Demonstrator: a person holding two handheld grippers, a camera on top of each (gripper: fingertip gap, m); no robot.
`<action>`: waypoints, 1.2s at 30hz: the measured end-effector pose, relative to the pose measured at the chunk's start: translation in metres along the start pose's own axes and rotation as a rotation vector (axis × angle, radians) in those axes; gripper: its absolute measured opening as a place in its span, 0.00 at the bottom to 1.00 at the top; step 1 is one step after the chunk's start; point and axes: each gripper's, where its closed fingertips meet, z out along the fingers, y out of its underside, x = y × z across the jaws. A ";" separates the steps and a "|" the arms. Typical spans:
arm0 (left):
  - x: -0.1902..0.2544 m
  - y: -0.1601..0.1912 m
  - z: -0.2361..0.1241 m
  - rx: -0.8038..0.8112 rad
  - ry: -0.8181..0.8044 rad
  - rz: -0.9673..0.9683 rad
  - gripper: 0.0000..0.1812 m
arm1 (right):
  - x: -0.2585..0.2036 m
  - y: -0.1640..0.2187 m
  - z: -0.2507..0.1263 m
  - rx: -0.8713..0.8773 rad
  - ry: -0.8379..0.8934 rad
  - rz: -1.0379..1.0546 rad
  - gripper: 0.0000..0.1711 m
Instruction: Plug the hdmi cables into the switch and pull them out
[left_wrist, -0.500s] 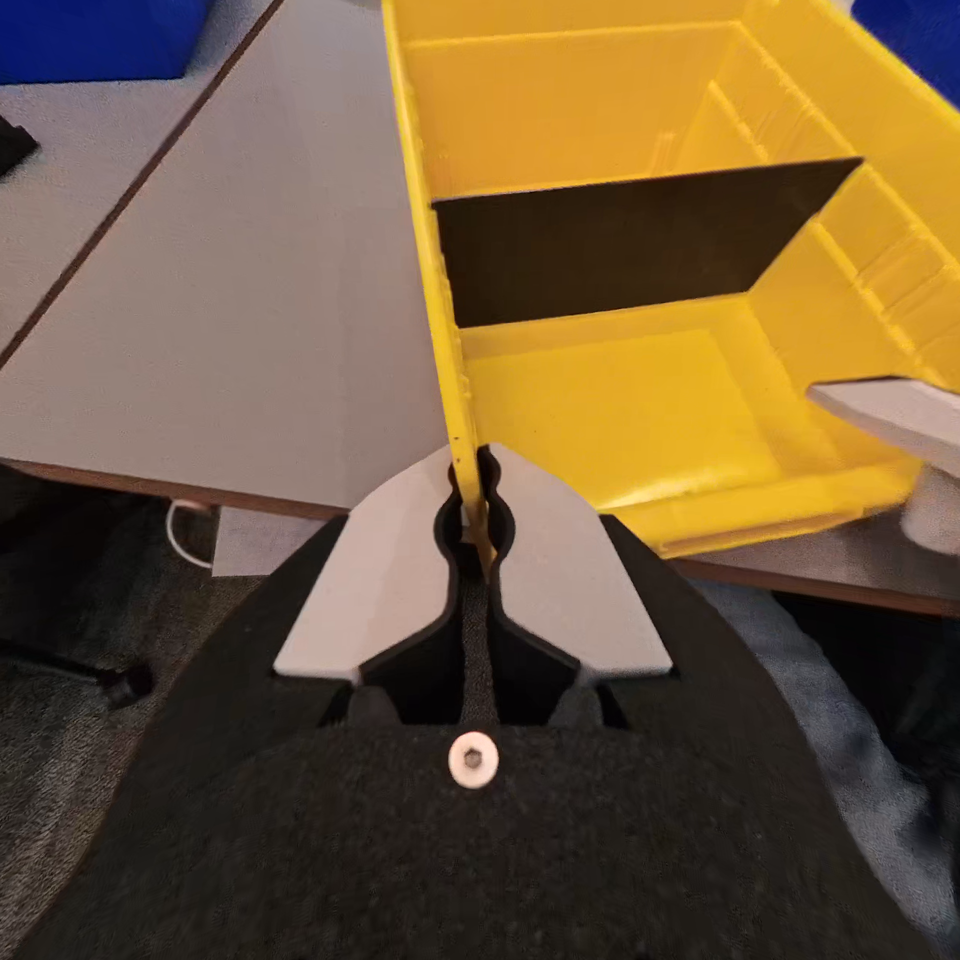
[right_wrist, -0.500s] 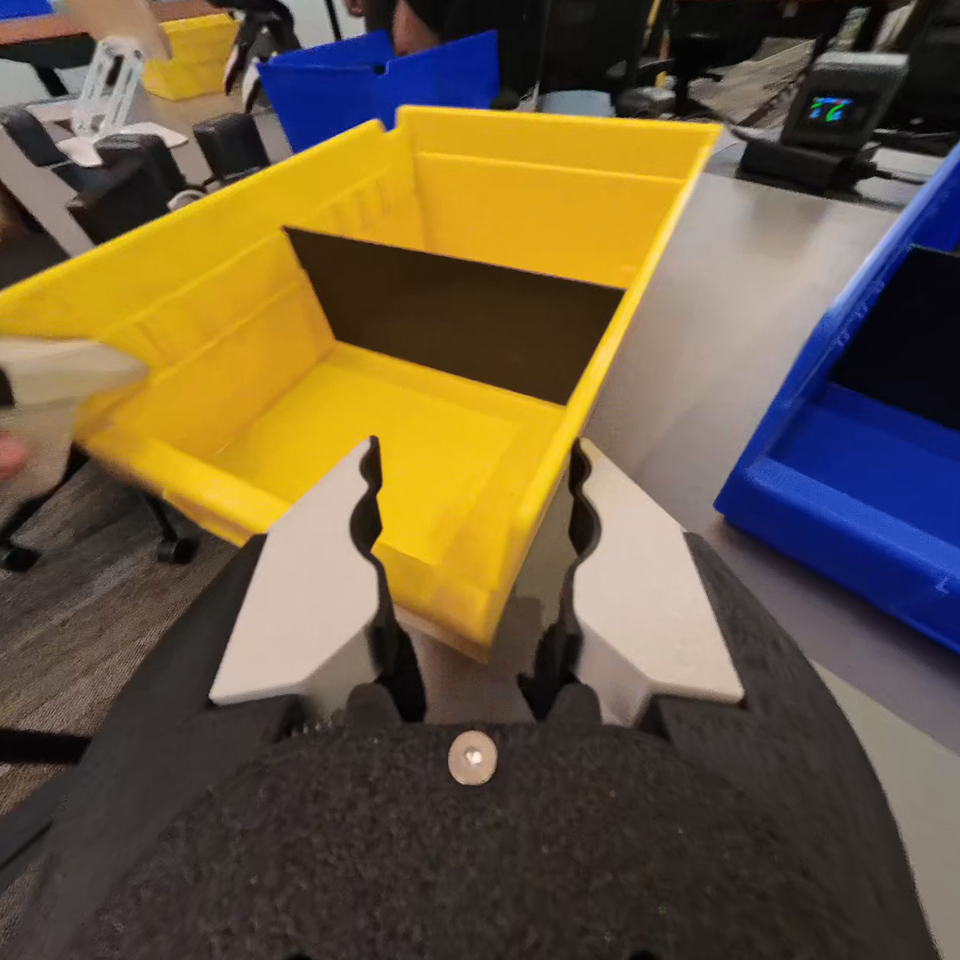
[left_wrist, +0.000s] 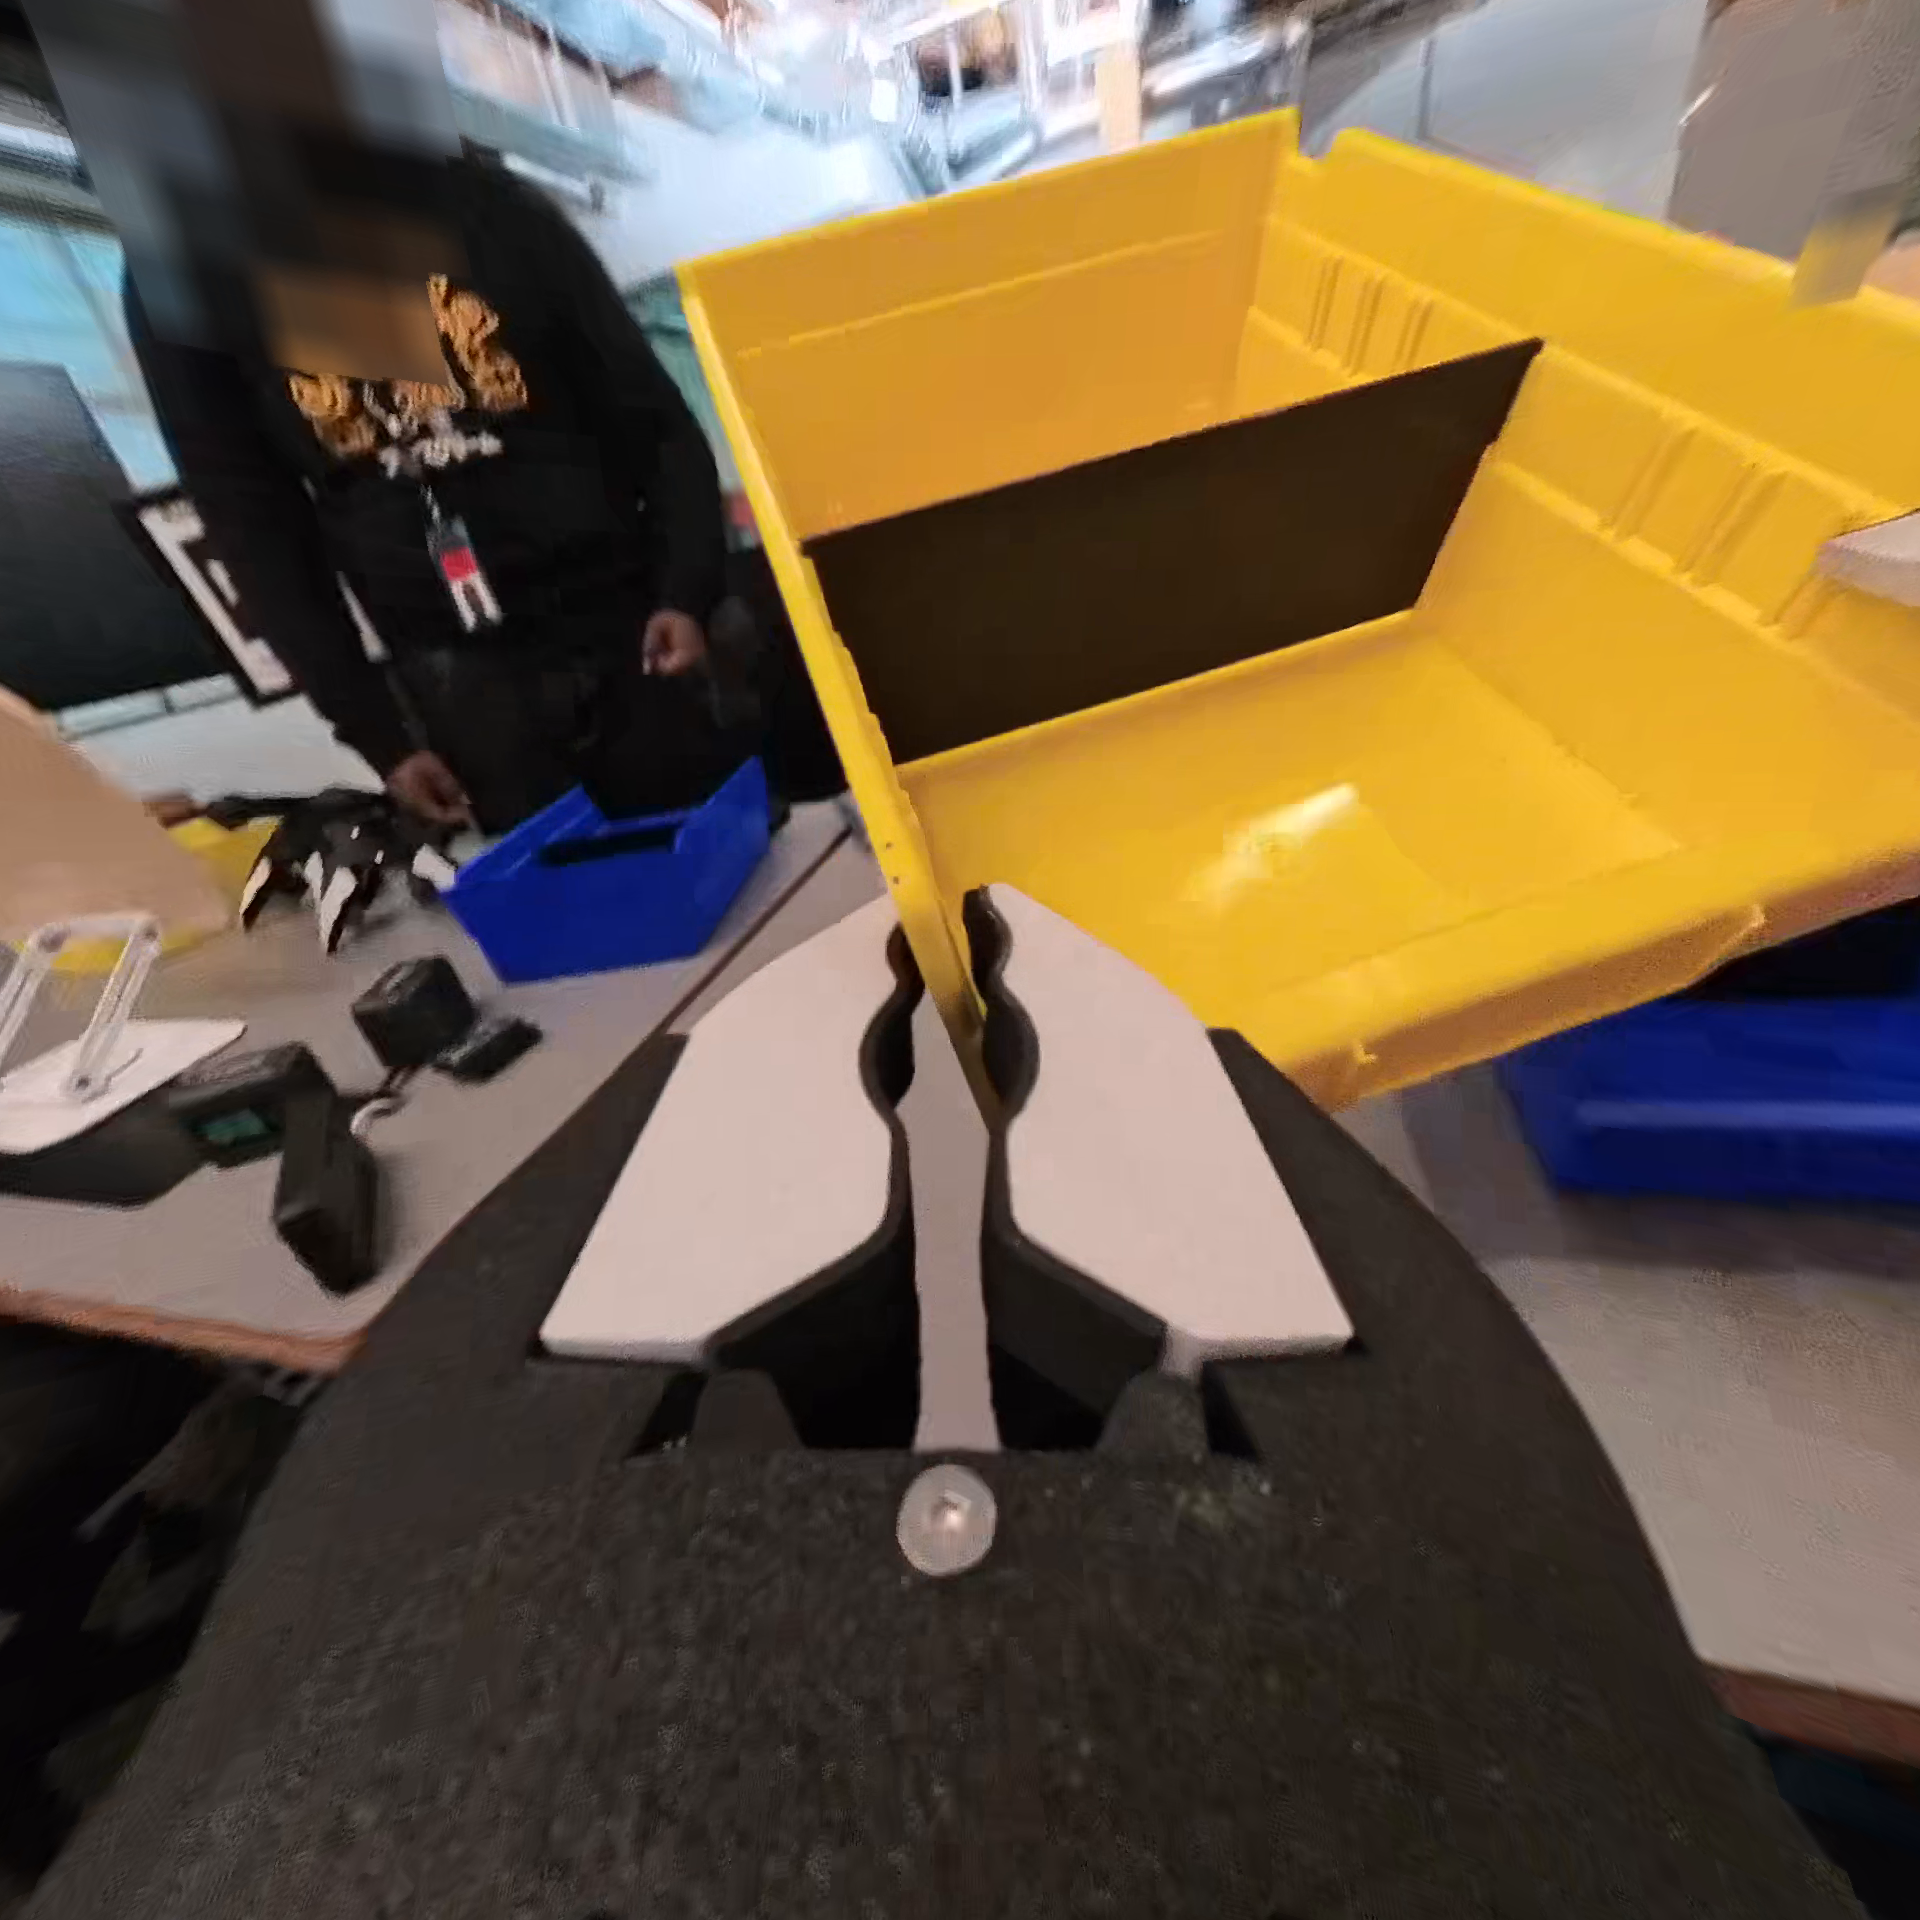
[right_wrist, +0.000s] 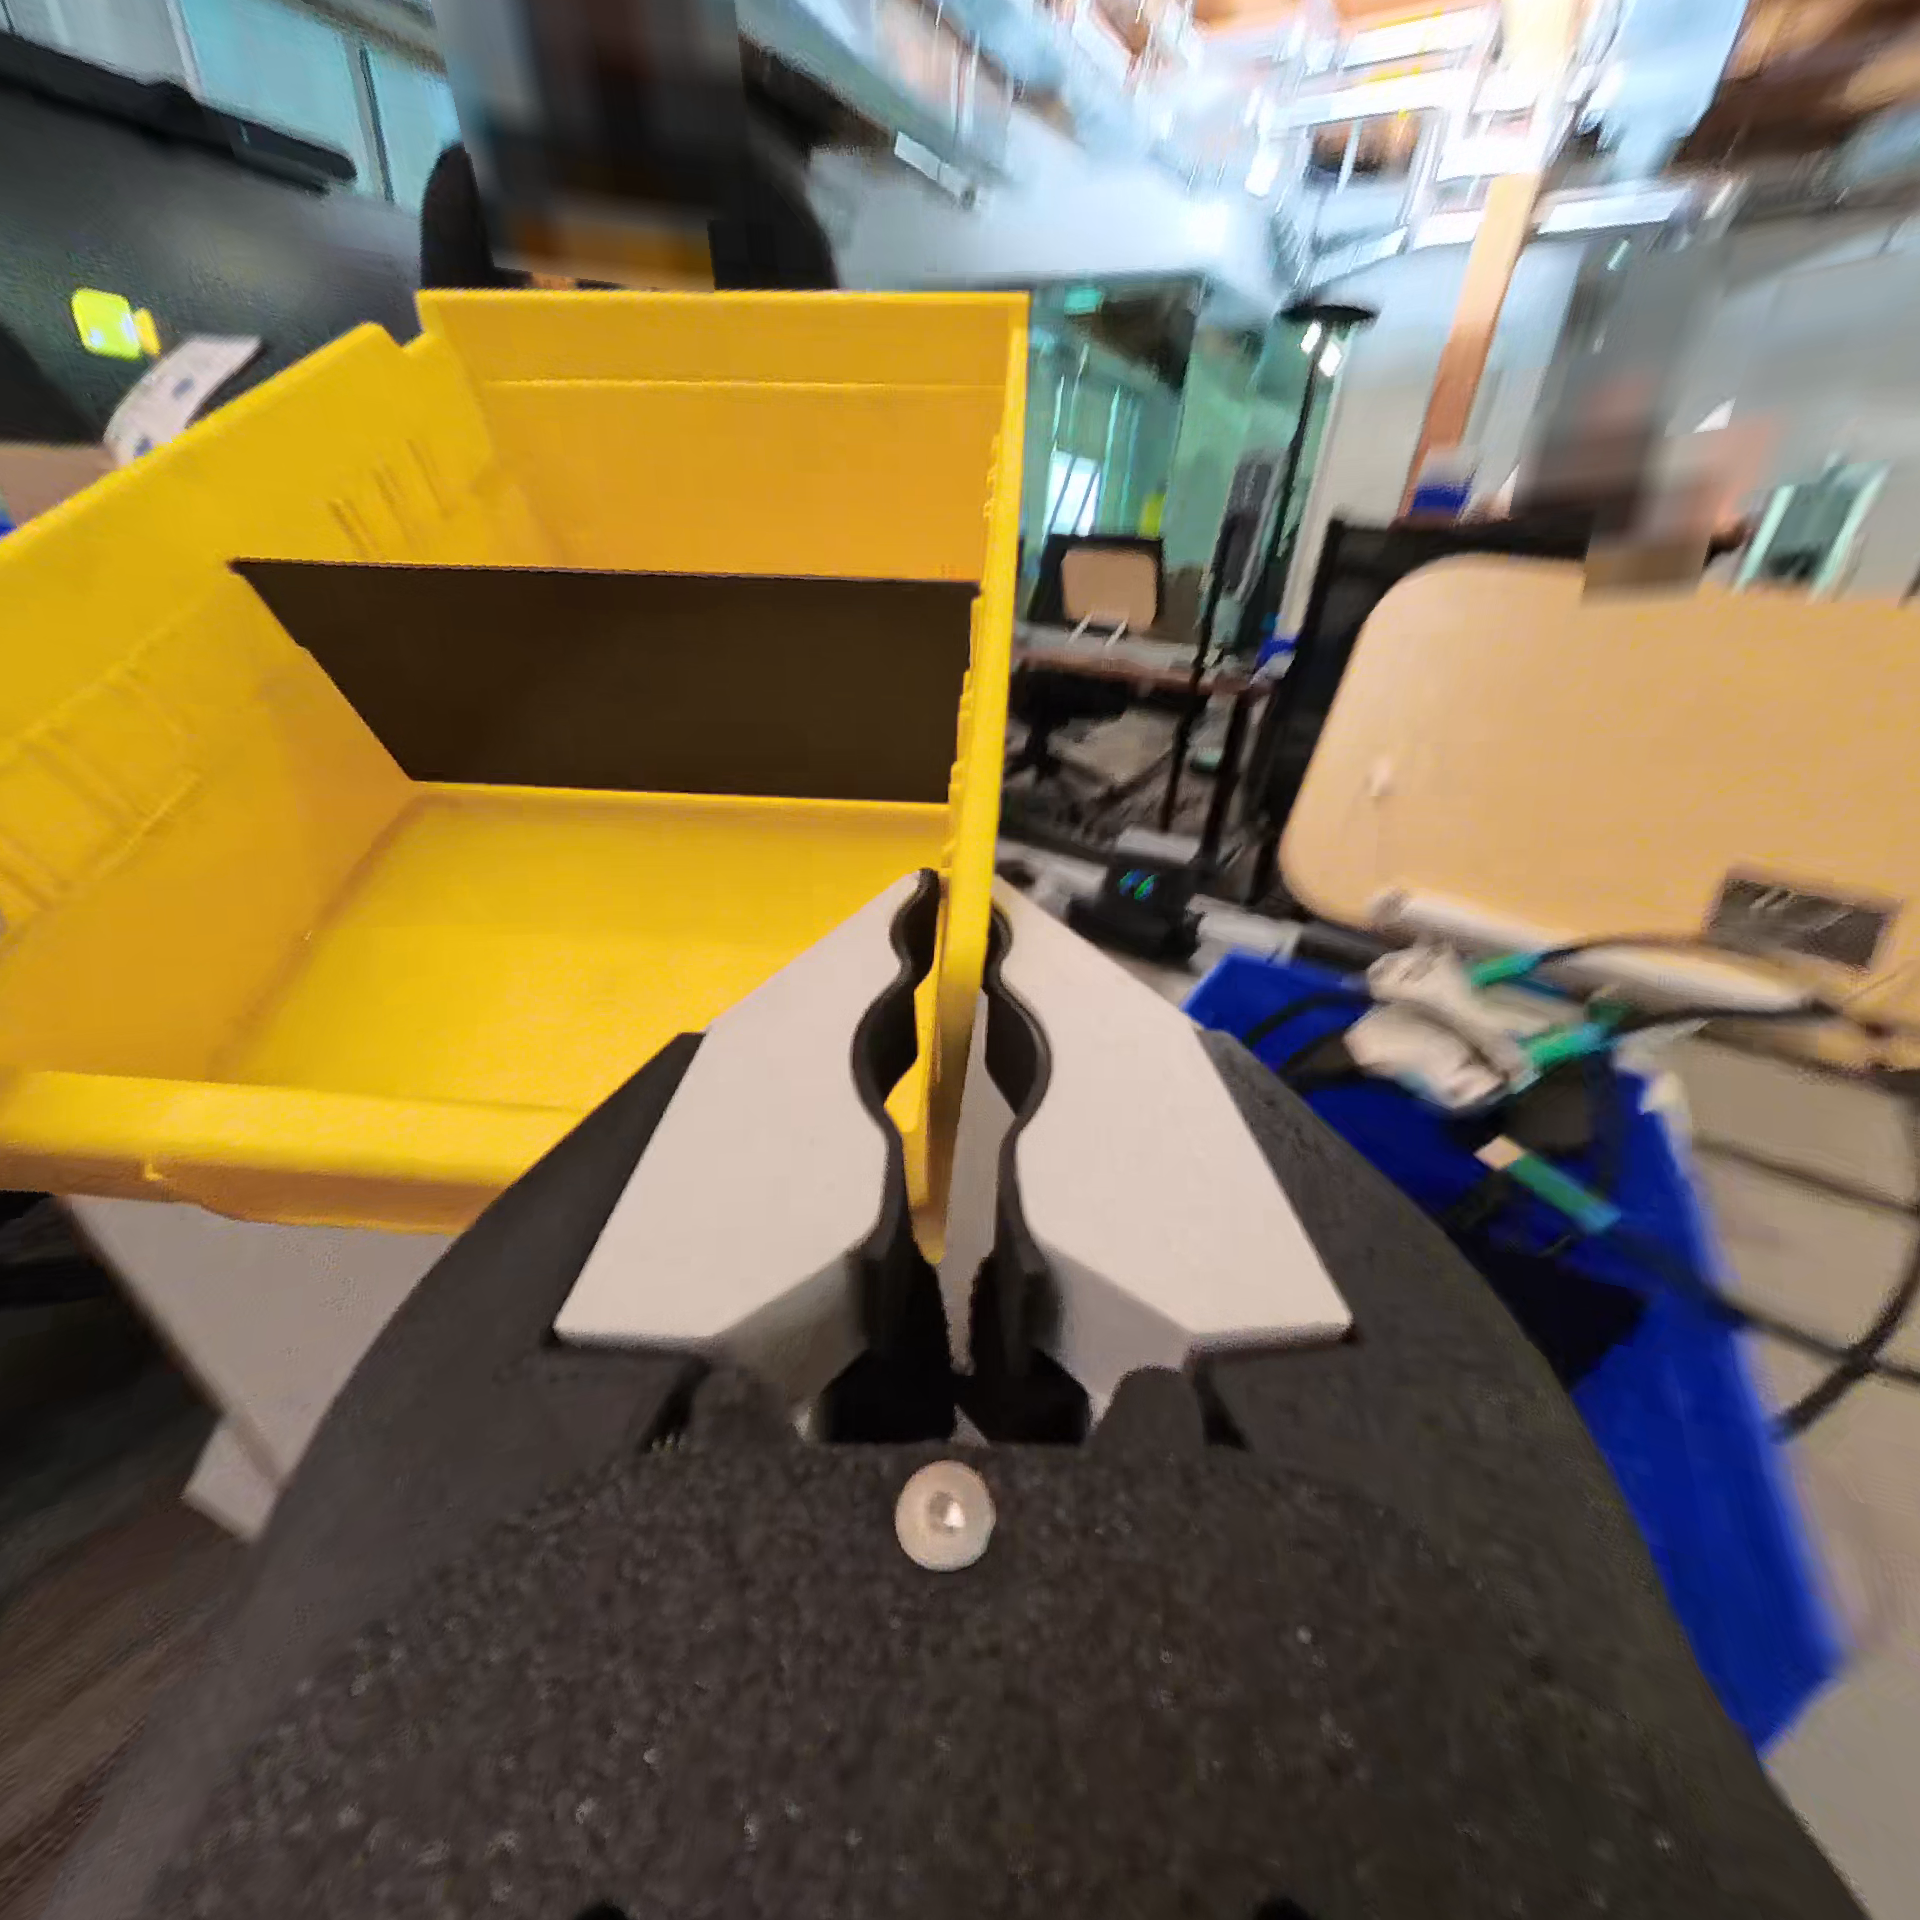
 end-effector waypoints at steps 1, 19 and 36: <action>0.014 -0.022 0.005 0.061 0.023 0.000 0.04 | 0.018 -0.021 -0.005 0.042 0.020 -0.015 0.02; 0.552 -0.048 0.049 -0.068 0.711 0.061 0.04 | 0.496 0.067 -0.247 -0.241 0.684 0.099 0.02; 0.568 0.057 0.017 -0.500 1.015 -0.059 0.13 | 0.513 0.202 -0.233 -0.561 0.634 0.134 0.06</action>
